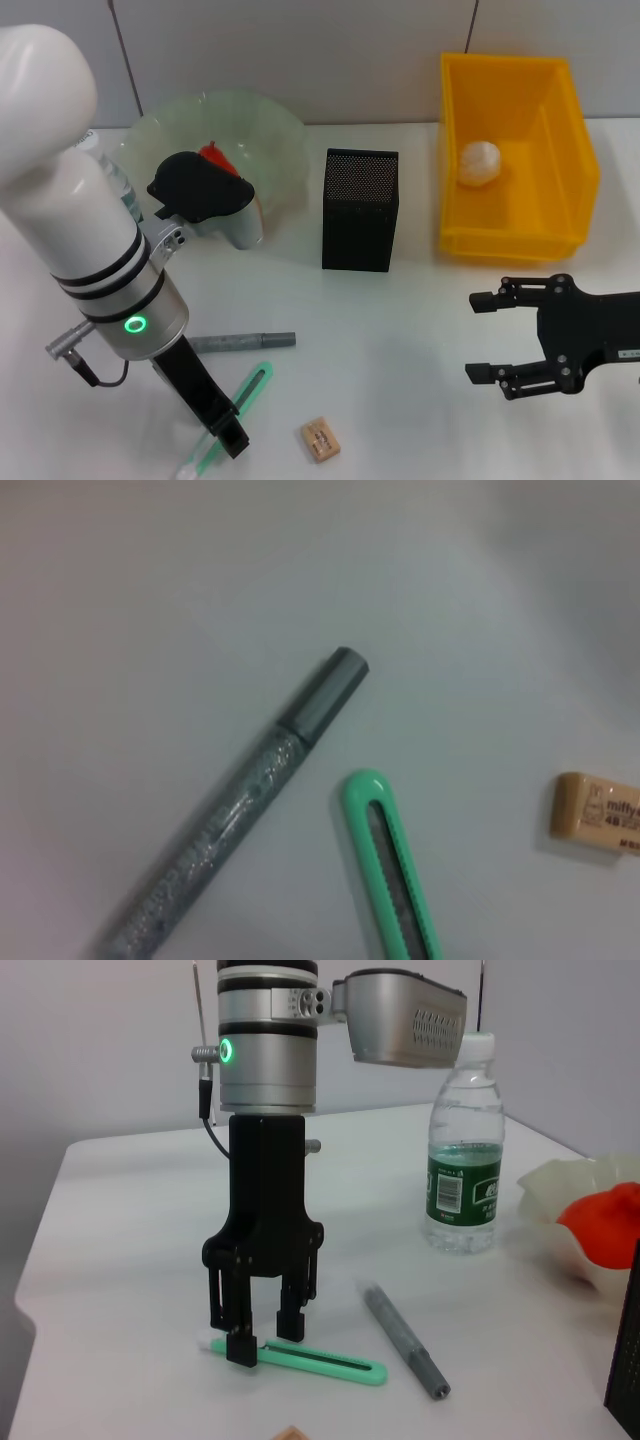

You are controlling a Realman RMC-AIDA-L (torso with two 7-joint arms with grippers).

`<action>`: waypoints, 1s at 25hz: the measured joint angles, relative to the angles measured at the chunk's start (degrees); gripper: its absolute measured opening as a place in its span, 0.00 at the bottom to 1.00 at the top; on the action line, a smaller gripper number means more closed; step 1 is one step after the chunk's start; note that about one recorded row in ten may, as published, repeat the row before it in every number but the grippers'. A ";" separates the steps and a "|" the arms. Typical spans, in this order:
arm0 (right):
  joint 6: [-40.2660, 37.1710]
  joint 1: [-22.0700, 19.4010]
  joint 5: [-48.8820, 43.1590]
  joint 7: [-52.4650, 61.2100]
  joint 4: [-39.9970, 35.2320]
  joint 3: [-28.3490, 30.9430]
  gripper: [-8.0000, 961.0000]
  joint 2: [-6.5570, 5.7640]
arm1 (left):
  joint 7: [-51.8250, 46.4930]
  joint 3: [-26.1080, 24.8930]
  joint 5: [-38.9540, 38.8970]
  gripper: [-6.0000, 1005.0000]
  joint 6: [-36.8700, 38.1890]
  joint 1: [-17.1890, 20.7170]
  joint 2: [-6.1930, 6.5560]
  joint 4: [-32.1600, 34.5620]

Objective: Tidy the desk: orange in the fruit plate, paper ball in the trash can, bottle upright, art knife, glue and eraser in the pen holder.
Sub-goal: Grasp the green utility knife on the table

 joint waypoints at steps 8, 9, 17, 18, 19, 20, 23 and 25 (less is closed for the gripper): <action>0.04 0.46 0.00 0.24 0.00 0.00 0.84 0.00 | 0.00 0.00 0.07 0.55 -0.34 0.11 0.00 -0.77; 0.04 0.46 0.00 0.24 0.00 0.00 0.84 0.00 | 0.00 0.00 0.06 0.55 -0.34 0.11 0.00 -0.77; 0.10 0.77 -0.32 0.60 0.00 -0.02 0.84 0.00 | 0.02 0.00 0.25 0.55 -0.40 0.24 0.00 -0.77; 0.11 0.78 -0.34 0.60 0.00 -0.01 0.84 0.00 | 0.02 0.00 0.25 0.55 -0.40 0.24 0.00 -0.77; 0.11 0.79 -0.35 0.60 0.00 0.00 0.84 -0.01 | 0.02 0.00 0.25 0.55 -0.40 0.24 0.00 -0.77; 0.11 0.79 -0.35 0.60 0.00 0.00 0.84 -0.01 | 0.03 0.04 0.37 0.55 -0.43 0.26 0.00 -0.77; 0.11 0.77 -0.35 0.60 0.00 0.00 0.84 -0.01 | 0.09 0.11 0.52 0.54 -0.51 0.27 0.00 -1.07; 0.11 0.77 -0.35 0.61 0.00 0.00 0.84 0.00 | 0.11 0.14 0.56 0.54 -0.53 0.26 0.00 -1.08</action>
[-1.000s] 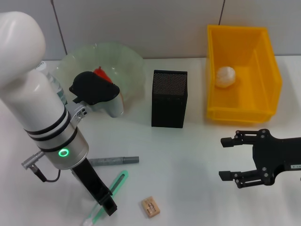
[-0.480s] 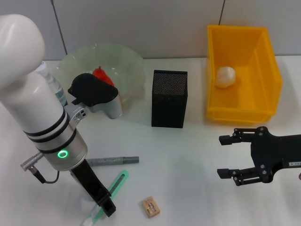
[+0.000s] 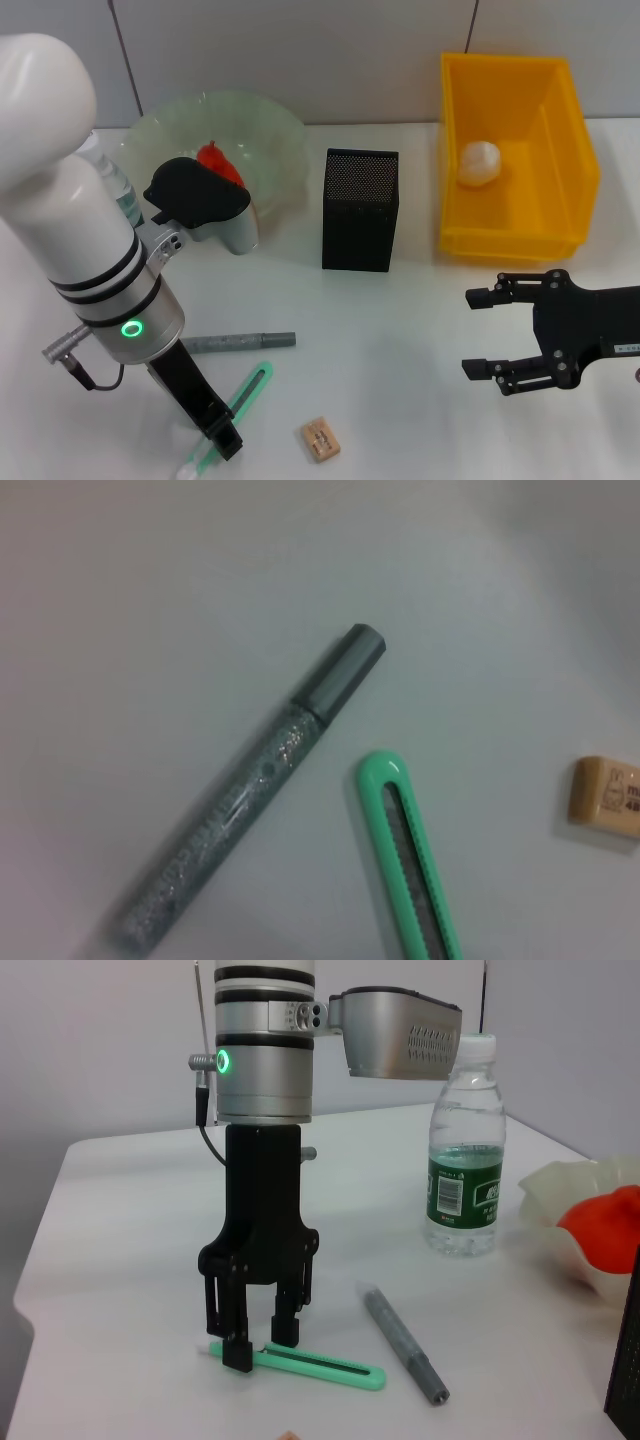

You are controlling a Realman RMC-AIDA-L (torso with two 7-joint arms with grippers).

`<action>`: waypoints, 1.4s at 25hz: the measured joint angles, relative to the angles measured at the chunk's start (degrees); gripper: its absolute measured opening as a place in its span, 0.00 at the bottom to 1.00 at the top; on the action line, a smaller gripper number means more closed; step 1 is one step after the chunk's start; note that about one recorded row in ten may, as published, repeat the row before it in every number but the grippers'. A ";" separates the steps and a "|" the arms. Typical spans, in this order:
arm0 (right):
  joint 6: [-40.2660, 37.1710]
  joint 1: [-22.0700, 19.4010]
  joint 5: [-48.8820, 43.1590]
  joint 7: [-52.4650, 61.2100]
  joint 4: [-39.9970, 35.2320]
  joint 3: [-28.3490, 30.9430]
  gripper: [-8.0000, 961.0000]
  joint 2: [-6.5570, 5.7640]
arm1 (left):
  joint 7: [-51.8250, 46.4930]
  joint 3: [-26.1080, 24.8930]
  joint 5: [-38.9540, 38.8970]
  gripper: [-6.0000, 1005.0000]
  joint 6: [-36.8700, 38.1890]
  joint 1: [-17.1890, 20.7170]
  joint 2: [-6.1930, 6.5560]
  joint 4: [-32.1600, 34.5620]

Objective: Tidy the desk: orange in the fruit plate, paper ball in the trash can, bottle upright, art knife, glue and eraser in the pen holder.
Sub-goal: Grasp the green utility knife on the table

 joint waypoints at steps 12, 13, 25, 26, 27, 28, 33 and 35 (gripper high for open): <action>-0.18 -0.07 0.01 0.06 -0.09 0.00 0.84 0.00 | 0.14 0.68 0.06 0.48 0.14 -0.32 0.00 -0.01; -0.18 -0.07 0.02 0.07 -0.09 0.00 0.84 0.00 | 0.14 0.76 0.06 0.48 0.14 -0.38 0.00 -0.01; -0.26 0.01 0.28 0.07 -0.09 0.00 0.84 0.00 | 0.14 0.76 0.13 0.43 0.06 -0.43 0.00 -0.01; -0.30 0.02 0.33 0.07 -0.09 0.00 0.84 0.00 | 0.15 0.75 0.16 0.43 0.08 -0.43 0.00 -0.02; -0.30 0.02 0.33 0.07 -0.09 0.00 0.84 0.00 | 0.15 0.75 0.16 0.43 0.08 -0.43 0.00 -0.02; -0.34 0.02 0.34 0.07 -0.08 0.00 0.84 0.00 | 0.25 0.74 0.19 0.43 0.08 -0.43 0.00 -0.02; -0.55 0.02 0.43 0.07 -0.09 0.00 0.84 0.00 | 0.57 0.73 0.23 0.37 0.24 -0.43 0.00 -0.01; -0.57 0.02 0.44 0.07 -0.09 0.00 0.84 0.00 | 0.57 0.73 0.23 0.37 0.24 -0.43 0.00 -0.01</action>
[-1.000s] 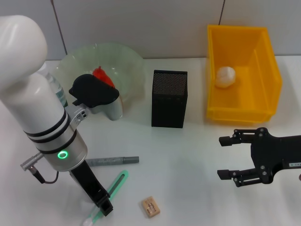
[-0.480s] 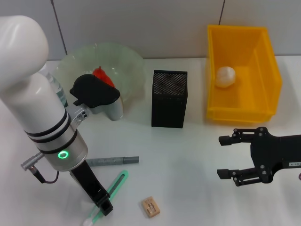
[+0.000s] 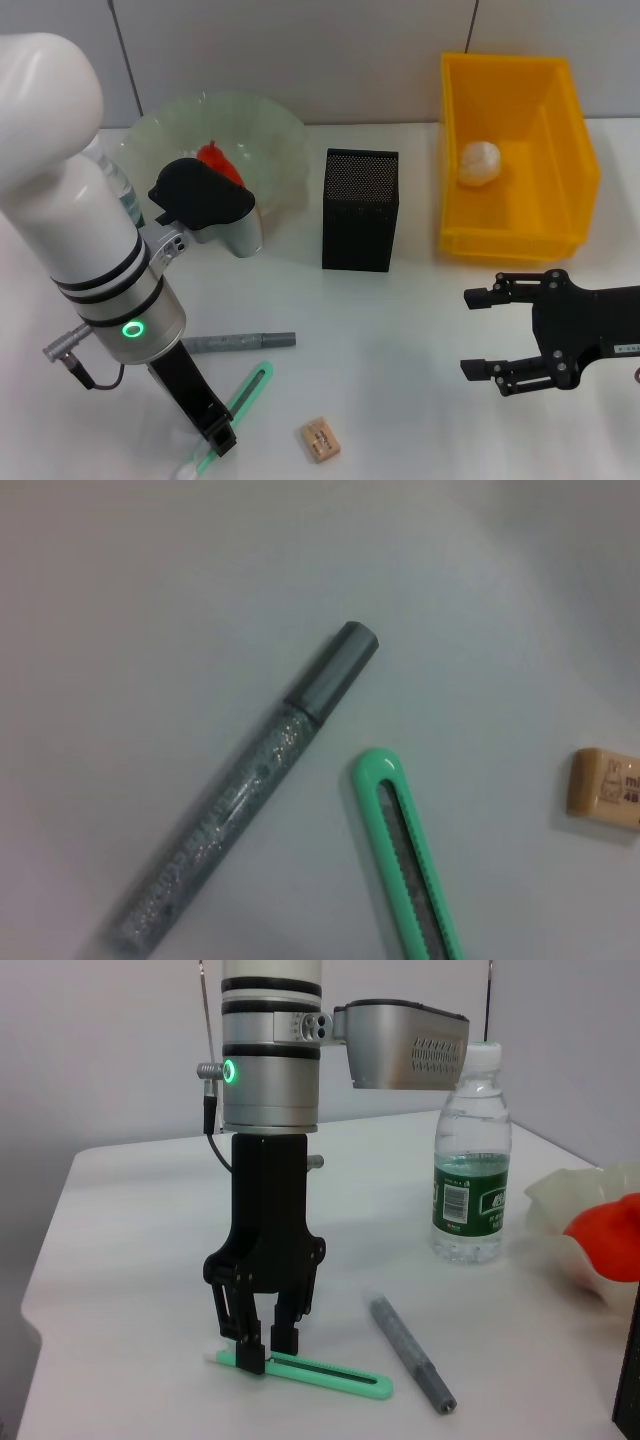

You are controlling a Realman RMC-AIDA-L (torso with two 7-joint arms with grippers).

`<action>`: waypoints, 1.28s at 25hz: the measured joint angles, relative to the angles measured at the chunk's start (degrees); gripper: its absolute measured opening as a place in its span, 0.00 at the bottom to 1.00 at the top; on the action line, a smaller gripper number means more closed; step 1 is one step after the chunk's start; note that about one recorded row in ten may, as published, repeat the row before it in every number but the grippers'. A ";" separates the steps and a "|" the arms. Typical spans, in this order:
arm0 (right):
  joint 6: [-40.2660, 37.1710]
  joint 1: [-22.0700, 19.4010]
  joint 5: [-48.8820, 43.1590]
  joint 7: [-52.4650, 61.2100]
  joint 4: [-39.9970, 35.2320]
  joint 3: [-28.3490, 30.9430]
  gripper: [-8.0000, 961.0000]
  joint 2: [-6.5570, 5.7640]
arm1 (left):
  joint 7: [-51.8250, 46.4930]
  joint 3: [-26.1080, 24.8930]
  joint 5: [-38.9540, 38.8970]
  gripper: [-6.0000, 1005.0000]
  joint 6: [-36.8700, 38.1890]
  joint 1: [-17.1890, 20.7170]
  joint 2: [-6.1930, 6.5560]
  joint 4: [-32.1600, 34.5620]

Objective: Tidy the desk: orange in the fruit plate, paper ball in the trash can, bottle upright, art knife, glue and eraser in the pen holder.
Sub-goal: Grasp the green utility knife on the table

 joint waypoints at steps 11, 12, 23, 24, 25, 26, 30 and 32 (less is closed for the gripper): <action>-0.01 0.00 0.00 0.08 0.00 0.00 0.83 0.00 | 0.11 0.00 0.62 0.36 0.02 -0.03 0.00 0.04; -0.01 0.00 0.00 0.08 0.00 0.00 0.83 0.00 | 0.11 0.00 0.65 0.36 -0.02 -0.04 0.00 0.03; -0.10 0.00 0.00 0.09 0.00 0.00 0.83 0.00 | 0.04 1.33 0.72 0.35 -0.01 -0.09 0.00 0.00; -0.12 0.00 0.00 0.09 0.00 0.00 0.83 0.00 | 0.00 1.91 0.71 0.35 -0.12 -0.09 0.00 0.01; -0.16 0.00 0.00 0.10 0.00 0.00 0.83 0.00 | 0.00 1.91 0.71 0.33 -0.12 -0.09 0.00 0.01; -0.20 0.00 0.00 0.12 0.00 0.00 0.83 0.00 | -0.11 2.32 0.70 0.32 -0.16 -0.09 0.00 0.14; -0.42 0.00 0.00 0.20 0.00 0.00 0.83 0.00 | -0.18 2.31 0.70 0.26 -0.19 -0.09 0.00 0.40; -0.69 0.00 0.00 0.20 0.00 0.07 0.83 0.00 | -0.11 2.30 0.70 0.25 -0.20 -0.09 0.00 0.43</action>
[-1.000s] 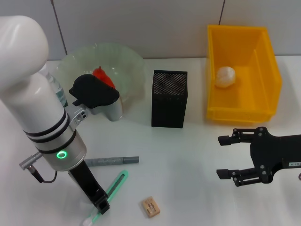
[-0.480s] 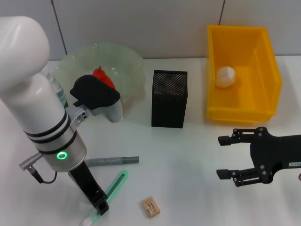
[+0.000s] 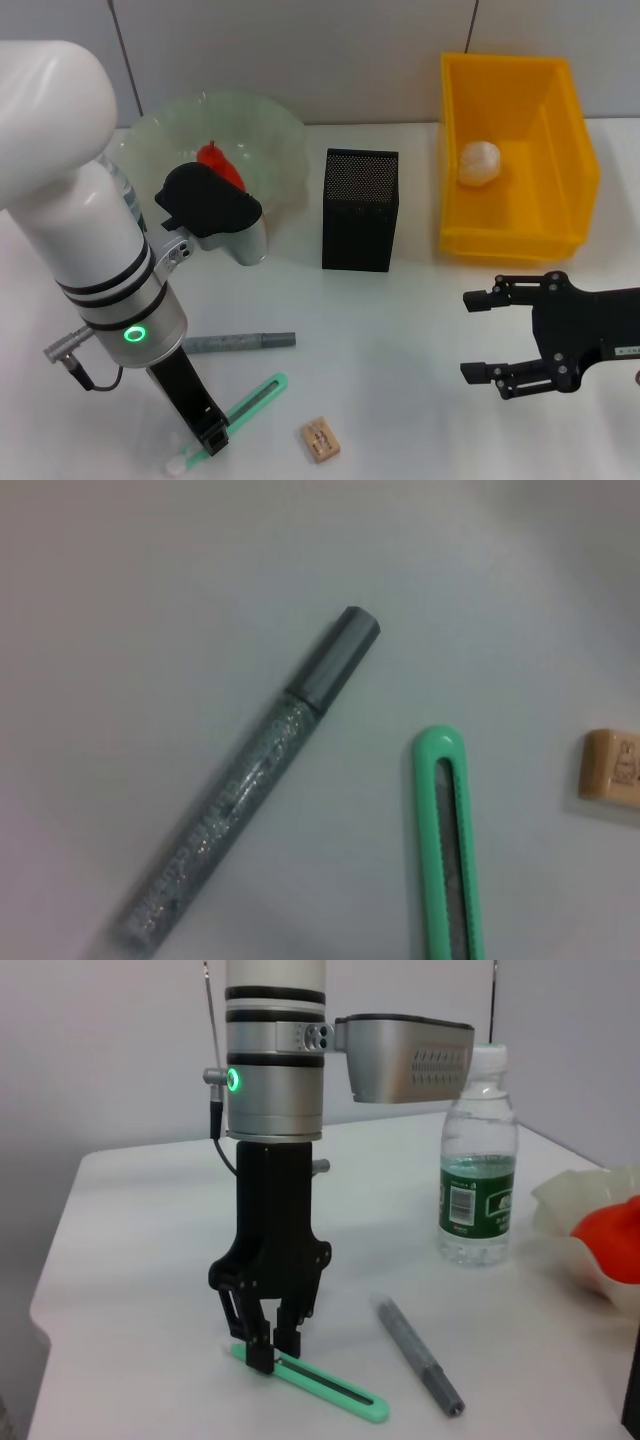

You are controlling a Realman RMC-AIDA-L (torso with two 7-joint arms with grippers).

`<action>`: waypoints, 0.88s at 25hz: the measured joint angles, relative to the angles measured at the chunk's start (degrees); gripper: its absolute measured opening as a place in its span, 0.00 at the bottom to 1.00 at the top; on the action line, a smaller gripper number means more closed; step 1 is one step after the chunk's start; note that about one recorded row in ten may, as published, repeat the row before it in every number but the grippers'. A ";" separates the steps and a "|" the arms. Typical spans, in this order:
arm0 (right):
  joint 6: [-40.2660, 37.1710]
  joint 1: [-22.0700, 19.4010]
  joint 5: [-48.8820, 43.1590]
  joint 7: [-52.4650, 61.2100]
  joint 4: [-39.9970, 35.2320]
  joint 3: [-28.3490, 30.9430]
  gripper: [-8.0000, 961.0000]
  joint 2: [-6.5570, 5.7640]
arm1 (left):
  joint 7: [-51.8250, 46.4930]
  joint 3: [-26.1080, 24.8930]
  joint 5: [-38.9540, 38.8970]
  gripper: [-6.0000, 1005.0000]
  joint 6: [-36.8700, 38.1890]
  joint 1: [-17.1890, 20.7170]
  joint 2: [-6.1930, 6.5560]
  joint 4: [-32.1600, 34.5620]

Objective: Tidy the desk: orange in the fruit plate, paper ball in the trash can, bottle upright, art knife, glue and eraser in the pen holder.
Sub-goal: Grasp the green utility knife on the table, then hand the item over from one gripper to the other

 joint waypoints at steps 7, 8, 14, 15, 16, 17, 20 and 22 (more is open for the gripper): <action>-0.74 0.00 0.00 0.04 0.01 0.69 0.83 0.00 | 0.22 0.04 0.01 0.22 0.02 0.32 0.03 0.70; -0.87 -0.02 0.00 0.04 0.00 0.74 0.83 0.00 | 0.25 0.03 0.05 0.21 0.04 0.37 0.06 0.73; -0.91 -0.20 0.00 0.06 0.00 0.80 0.83 0.00 | 0.29 -0.52 0.15 0.18 0.13 0.43 0.10 1.16; -0.92 -0.24 0.00 0.06 0.00 0.81 0.83 0.00 | 0.29 -0.52 0.15 0.19 0.13 0.43 0.10 1.16; -0.91 -0.28 0.00 0.06 0.00 0.81 0.83 0.00 | 0.29 -0.52 0.15 0.19 0.13 0.43 0.10 1.16; -0.92 -0.33 0.00 0.06 0.00 0.81 0.83 0.00 | 0.29 -0.52 0.15 0.19 0.13 0.43 0.10 1.16; -0.87 -0.46 -0.02 0.06 0.00 1.07 0.83 0.00 | 0.67 -2.54 0.01 0.19 1.13 0.63 0.28 3.47; -0.85 -0.56 -0.03 0.06 -0.04 1.57 0.83 0.00 | 0.82 -2.94 -0.03 0.19 1.25 0.63 0.31 3.75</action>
